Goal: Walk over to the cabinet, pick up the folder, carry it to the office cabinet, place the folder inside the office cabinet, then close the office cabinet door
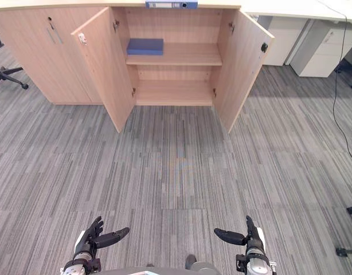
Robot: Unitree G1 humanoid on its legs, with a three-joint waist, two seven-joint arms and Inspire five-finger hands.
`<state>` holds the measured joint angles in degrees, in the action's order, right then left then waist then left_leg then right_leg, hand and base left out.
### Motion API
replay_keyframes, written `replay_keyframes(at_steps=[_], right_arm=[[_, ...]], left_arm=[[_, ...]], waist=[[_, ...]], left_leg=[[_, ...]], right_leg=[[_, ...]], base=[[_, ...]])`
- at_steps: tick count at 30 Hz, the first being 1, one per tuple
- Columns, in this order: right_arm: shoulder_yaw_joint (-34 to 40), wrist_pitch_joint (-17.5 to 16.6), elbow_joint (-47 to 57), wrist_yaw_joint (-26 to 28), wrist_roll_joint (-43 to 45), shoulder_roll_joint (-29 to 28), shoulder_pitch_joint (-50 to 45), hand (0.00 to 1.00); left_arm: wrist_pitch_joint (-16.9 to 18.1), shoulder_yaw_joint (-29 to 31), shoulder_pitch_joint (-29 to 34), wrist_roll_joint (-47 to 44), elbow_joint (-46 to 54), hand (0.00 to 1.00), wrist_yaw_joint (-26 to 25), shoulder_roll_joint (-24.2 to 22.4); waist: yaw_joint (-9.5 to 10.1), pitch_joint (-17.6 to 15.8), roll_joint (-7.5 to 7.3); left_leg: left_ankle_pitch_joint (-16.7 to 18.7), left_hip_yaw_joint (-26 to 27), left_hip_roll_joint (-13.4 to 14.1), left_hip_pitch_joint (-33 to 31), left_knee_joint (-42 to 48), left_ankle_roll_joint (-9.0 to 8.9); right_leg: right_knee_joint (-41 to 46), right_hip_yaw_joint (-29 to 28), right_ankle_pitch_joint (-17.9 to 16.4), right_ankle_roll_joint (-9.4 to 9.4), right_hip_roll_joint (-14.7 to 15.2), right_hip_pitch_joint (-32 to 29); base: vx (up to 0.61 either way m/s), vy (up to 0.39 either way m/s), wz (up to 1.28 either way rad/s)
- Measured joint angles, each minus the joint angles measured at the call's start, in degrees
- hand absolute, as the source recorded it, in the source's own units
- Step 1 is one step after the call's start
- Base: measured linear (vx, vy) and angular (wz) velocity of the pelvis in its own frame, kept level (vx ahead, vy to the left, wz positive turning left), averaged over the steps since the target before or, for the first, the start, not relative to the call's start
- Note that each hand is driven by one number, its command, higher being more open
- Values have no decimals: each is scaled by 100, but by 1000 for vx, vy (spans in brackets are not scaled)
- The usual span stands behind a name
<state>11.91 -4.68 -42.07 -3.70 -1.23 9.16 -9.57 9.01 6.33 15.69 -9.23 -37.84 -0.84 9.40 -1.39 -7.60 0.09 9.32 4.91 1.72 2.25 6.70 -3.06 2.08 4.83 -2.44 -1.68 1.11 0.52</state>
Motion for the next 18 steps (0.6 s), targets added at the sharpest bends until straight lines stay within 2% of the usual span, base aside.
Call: replay_keyframes(at_steps=[2,4,5,6,7,8,10,11,13,14,15,16,17,18], right_arm=[[0,1,0,-8,29,13,74,100],[-1,11,-1,-30,163,15,223,100],[-17,15,-1,-54,166,15,296,100],[-20,15,0,-57,167,15,300,100],[-37,21,0,-63,169,13,323,100],[-111,22,5,-68,192,12,360,100],[-134,22,13,-66,237,-35,349,100],[-192,39,15,-59,256,-46,257,100],[-324,49,36,-64,353,-30,235,100],[-349,49,41,-62,360,-15,250,100],[-351,48,55,-63,361,6,266,100],[-358,47,70,-63,363,9,258,100],[-390,47,96,-62,364,17,213,100],[-389,50,95,-64,364,26,200,100]], left_arm=[[0,0,-27,-70,45,100,-27,-54],[1,0,-47,-125,266,100,-66,-118],[0,-1,-47,-195,364,100,-69,-132],[0,-3,-49,-207,367,100,-69,-134],[0,-2,-52,-213,368,100,-83,-133],[-4,-10,-50,-214,366,100,-122,-118],[-3,-59,-123,-213,370,100,-151,-35],[-9,-151,-140,-213,365,100,-186,75],[-7,-171,-291,-213,356,100,-260,197],[-7,-169,-359,-214,349,100,-278,200],[-7,-171,-509,-215,331,100,-299,194],[0,-173,-622,-213,317,100,-298,201],[10,-178,-685,-210,296,100,-298,207],[13,-184,-690,-209,247,100,-297,192]], waist=[[20,-54,63],[48,-146,122],[68,-183,112],[67,-183,111],[70,-195,95],[57,-219,104],[20,-358,60],[18,-415,80],[-83,-499,106],[-119,-531,155],[-150,-606,282],[-179,-627,279],[-194,-613,219],[-245,-613,226]], left_leg=[[184,61,28,-190,278,89],[477,132,52,-432,652,222],[667,232,30,-536,937,282],[701,243,20,-548,988,295],[862,268,-31,-521,1097,368],[972,275,-83,-401,1112,457],[1039,202,-161,-124,1080,540],[1134,145,-177,114,1010,566],[1180,-71,-43,463,702,557],[1171,-129,45,540,586,541],[1144,-231,273,737,337,471],[1110,-281,378,869,203,295],[1146,-287,432,1058,122,103],[1196,-297,492,1155,127,5]], right_leg=[[55,-29,-22,-29,-11,-89],[519,-68,-306,-109,8,-385],[1207,-110,-681,-204,98,-706],[1358,-114,-748,-230,124,-762],[2008,-51,-971,-316,236,-1006],[2960,100,-1048,-388,386,-1372],[4167,316,-1031,-444,601,-1841],[4534,426,-1231,-341,705,-2057],[3905,844,-1329,-171,686,-2460],[3595,951,-1285,-137,616,-2561],[2899,1165,-1021,-64,436,-2736],[2212,1264,-604,-48,340,-2811],[1475,1255,189,56,294,-2841],[1478,1221,792,218,303,-2781]], base=[[-3,30,-11],[37,65,-12],[57,73,-12],[90,81,-16],[103,90,-15],[143,113,-12],[222,88,12],[414,65,29],[442,1,47],[484,-81,58],[508,-96,56],[712,-175,68],[646,-182,58],[778,-231,33]])
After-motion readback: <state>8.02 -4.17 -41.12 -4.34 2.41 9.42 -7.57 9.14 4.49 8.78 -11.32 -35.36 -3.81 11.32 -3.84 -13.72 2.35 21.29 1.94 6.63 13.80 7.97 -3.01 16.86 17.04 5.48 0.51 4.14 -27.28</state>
